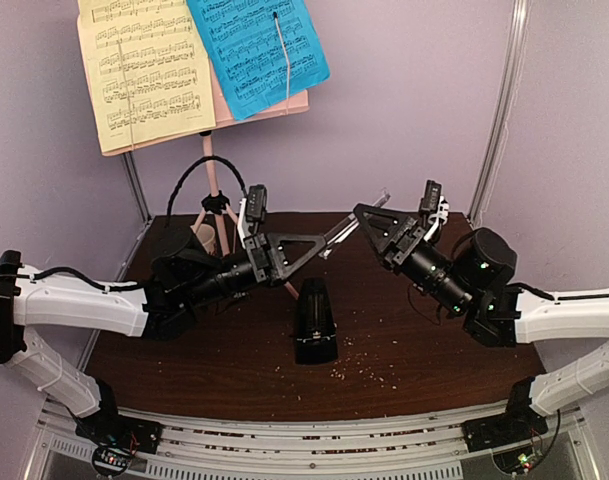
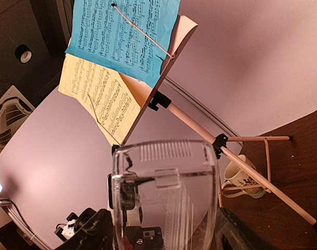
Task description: Pack up the instrument practice props
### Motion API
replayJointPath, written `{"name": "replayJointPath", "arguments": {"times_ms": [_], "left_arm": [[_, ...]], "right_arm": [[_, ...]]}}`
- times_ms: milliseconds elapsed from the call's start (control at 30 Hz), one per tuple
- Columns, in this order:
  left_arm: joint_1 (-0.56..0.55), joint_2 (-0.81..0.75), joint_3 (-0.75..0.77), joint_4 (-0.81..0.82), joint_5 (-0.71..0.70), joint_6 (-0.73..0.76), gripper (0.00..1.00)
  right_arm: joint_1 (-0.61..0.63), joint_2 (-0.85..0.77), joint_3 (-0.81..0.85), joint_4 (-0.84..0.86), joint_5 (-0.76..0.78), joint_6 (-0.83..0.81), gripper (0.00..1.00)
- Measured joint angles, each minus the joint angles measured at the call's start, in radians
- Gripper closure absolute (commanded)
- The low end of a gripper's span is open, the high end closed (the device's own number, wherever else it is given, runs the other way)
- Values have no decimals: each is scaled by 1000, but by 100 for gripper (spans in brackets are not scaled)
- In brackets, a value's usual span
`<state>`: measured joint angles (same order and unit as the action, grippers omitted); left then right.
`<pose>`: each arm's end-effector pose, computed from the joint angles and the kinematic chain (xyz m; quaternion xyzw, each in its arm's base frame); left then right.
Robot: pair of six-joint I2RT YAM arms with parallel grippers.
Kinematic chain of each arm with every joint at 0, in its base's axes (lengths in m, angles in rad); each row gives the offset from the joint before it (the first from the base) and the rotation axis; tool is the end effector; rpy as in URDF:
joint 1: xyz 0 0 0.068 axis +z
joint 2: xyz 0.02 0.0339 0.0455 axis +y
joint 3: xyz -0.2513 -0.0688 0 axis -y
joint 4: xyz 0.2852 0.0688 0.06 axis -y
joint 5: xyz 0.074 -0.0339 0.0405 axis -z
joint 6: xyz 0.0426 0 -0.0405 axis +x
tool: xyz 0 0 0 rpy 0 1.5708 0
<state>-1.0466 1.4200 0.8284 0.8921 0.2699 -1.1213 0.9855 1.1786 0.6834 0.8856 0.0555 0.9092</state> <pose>0.1715 -0.3194 0.2868 0.0863 0.5915 -0.7423 0.3026 0.1739 0.2581 0.3073 0.0018 0.5568 0.6653 0.4974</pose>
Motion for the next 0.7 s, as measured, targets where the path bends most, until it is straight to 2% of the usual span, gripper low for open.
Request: {"name": "replayJointPath", "arguments": {"times_ms": [133,333,467,500,567,700], "left_arm": [[-1,0,0,0,0,0,100],[-1,0,0,1,1,-3,100],[-1,0,0,3,1,-4,100],[-1,0,0,3,1,-4,98],[-1,0,0,3,1,-5,87],[-1,0,0,4,1,-5,60]], "right_arm": [[0,3,0,0,0,4,34],[-2,4,0,5,0,3,43],[-2,4,0,7,0,2,45],[-2,4,0,7,0,0,46],[-2,4,0,7,0,-4,47],[-2,-3,0,-8,1,-24,48]]}}
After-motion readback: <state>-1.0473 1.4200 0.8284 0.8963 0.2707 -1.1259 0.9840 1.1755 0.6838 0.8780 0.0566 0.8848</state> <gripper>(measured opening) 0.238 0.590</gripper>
